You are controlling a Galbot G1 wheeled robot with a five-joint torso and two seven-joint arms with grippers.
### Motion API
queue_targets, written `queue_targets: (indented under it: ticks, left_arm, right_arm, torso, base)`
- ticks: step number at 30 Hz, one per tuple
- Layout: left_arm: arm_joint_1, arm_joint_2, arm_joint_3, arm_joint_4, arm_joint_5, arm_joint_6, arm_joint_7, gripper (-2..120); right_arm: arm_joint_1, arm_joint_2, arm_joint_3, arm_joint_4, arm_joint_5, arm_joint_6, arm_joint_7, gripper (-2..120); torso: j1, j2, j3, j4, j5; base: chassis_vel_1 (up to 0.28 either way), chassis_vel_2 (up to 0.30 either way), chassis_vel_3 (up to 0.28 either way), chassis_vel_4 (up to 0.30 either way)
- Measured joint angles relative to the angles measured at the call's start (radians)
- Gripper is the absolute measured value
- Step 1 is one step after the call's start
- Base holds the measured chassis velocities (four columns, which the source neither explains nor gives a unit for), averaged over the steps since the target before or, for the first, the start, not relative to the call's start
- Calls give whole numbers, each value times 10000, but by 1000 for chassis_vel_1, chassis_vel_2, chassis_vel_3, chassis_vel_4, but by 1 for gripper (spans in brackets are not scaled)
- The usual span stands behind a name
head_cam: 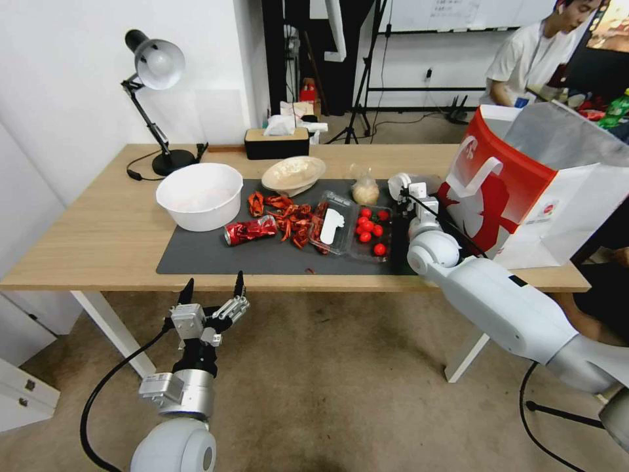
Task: Pick up the trash from the table and place it into the takeout bag.
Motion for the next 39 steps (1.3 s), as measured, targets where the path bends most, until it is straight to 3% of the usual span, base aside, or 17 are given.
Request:
queue_targets:
  ticks: [16, 21, 23, 30, 39]
  left_arm:
    - [-1, -68, 73, 0, 60, -4, 1, 100]
    - [-2, -61, 73, 0, 68, -5, 3, 100]
    - [0, -53, 69, 0, 73, -4, 3, 100]
    - [1, -60, 84, 3, 119, 2, 6, 100]
    - [-17, -64, 118, 59, 192, 13, 11, 100]
  right_arm:
    - [116, -399, 295, 1598, 427, -62, 183, 17]
    - [404, -574, 601, 2535, 984, 295, -437, 17]
    - [579, -694, 749, 3052, 1248, 923, -593, 17]
    - [896, -1089, 1234, 4139, 1596, 967, -613, 17]
    - [709, -2434, 3364, 5868, 1851, -657, 89, 17]
  torso:
    - [3, 0, 0, -1, 0]
    - [2, 0, 0, 1, 0]
    - [3, -1, 0, 1, 2]
    - [0, 2, -1, 1, 0]
    - [0, 2, -1, -2, 2]
  base:
    - [0, 0, 0, 0]
    - [0, 0, 0, 0]
    - [0, 0, 0, 0]
    - [0, 0, 0, 0]
    - [0, 0, 0, 0]
